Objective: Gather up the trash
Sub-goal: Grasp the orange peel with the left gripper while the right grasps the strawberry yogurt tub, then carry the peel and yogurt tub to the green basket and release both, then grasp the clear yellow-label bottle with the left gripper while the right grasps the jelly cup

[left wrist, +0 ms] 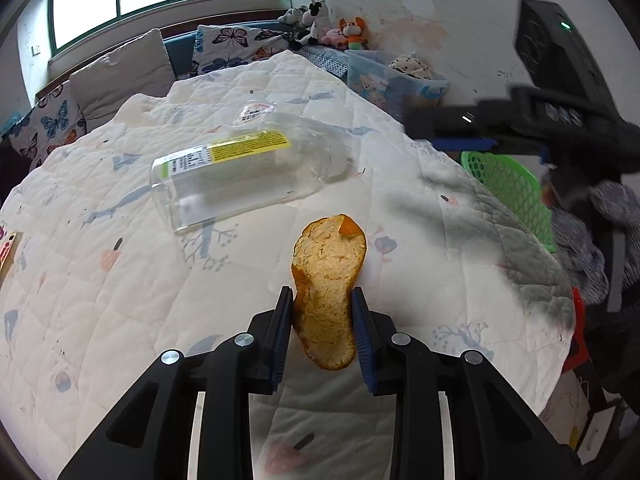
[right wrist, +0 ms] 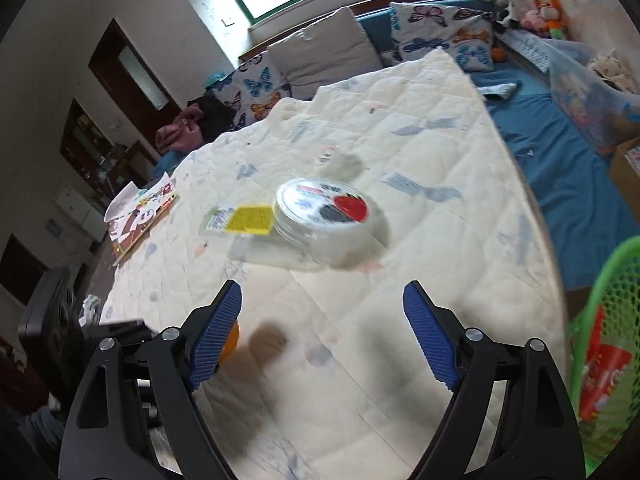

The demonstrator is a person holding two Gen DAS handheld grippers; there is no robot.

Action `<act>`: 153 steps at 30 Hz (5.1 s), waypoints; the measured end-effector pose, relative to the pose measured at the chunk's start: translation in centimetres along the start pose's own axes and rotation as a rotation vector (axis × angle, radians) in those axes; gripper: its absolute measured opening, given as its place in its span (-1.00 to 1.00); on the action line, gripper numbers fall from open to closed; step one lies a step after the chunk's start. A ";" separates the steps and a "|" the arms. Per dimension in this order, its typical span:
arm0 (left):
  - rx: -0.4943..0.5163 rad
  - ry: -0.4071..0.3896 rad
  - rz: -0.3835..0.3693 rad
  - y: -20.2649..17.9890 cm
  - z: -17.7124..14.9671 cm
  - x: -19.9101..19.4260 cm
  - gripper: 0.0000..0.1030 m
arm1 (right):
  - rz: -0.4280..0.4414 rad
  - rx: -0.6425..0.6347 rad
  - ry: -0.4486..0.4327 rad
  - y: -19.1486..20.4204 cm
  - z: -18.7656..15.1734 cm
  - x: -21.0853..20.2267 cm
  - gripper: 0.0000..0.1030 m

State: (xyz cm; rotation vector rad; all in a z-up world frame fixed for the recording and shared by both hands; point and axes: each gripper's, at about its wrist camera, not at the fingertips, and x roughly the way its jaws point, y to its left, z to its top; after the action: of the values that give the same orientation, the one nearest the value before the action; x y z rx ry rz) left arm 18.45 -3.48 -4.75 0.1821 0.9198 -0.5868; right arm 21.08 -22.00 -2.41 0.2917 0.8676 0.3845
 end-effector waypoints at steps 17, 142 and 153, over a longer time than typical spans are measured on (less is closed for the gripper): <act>-0.044 -0.010 -0.017 1.5 -1.3 -1.0 -0.44 | 0.059 0.119 0.032 -0.8 4.7 7.0 0.88; 0.224 0.047 -0.203 -26.1 10.6 8.3 0.13 | -0.353 0.382 -0.192 -20.3 -16.2 -21.0 0.79; 0.194 0.013 -0.106 -16.8 8.1 3.7 0.13 | -0.297 0.272 -0.162 -15.4 -13.7 -18.5 0.79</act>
State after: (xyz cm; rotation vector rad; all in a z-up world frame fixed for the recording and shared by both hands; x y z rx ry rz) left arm 16.60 -22.05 -1.14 0.3135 0.8886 -0.7750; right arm 2.66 -42.65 -4.41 0.4321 0.7890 -0.0349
